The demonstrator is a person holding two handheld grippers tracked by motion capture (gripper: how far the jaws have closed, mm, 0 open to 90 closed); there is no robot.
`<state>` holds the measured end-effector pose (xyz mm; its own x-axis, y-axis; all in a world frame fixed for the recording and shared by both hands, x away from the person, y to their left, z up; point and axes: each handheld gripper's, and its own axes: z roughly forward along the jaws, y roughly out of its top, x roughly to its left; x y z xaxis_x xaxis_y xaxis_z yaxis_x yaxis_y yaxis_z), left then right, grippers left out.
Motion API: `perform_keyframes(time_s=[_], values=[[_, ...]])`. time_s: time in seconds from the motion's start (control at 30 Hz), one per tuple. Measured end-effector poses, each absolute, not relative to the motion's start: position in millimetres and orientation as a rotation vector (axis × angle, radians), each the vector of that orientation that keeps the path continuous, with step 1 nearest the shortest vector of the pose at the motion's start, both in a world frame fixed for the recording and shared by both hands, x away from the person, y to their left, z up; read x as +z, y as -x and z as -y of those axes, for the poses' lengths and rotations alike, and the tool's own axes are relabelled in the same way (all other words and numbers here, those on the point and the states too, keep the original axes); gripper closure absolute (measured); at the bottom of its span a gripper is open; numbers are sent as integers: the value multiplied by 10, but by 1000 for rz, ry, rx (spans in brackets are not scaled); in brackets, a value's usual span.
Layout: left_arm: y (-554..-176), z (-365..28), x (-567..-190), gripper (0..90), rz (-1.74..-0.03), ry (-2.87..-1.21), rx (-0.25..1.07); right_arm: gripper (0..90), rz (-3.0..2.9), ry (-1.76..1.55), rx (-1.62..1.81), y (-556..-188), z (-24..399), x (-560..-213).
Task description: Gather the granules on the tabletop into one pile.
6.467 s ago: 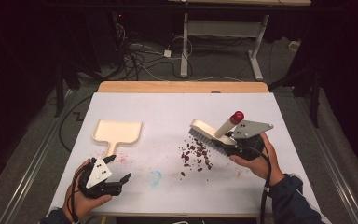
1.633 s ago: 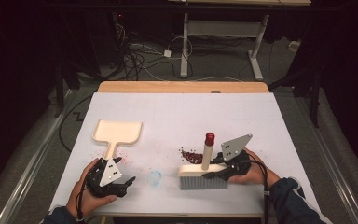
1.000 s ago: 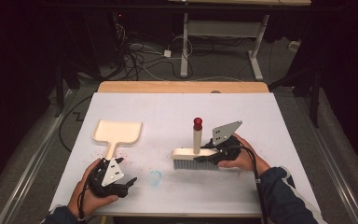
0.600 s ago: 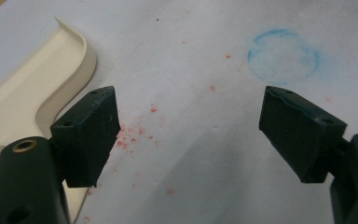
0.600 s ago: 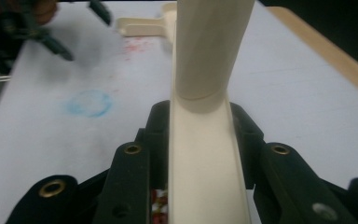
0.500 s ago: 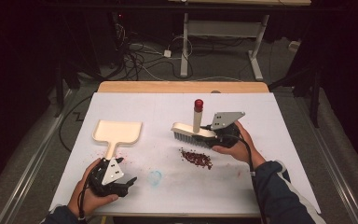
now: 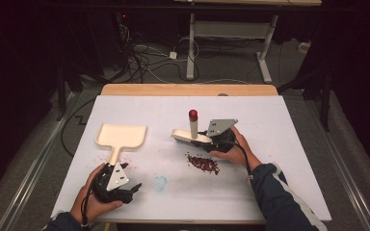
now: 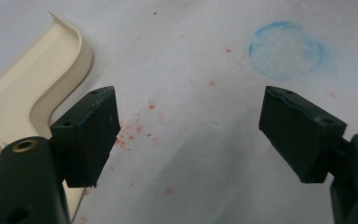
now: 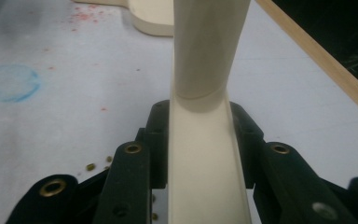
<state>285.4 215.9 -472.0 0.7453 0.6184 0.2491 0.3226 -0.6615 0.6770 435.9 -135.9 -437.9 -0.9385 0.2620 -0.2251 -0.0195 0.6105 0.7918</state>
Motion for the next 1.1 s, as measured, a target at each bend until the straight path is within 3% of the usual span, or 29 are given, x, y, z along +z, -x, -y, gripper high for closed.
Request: perform_keyframes(time_s=[0.6, 1.1], values=[[-2838, -2144, -4723, 197, -692, -2337, 621, 674, -2565, -9, 1273, -4043, 1650, -4367], [-2825, -2156, -4713, 197, -689, -2337, 624, 675, -2445, -461, 1382, -3831, 1531, -4019]])
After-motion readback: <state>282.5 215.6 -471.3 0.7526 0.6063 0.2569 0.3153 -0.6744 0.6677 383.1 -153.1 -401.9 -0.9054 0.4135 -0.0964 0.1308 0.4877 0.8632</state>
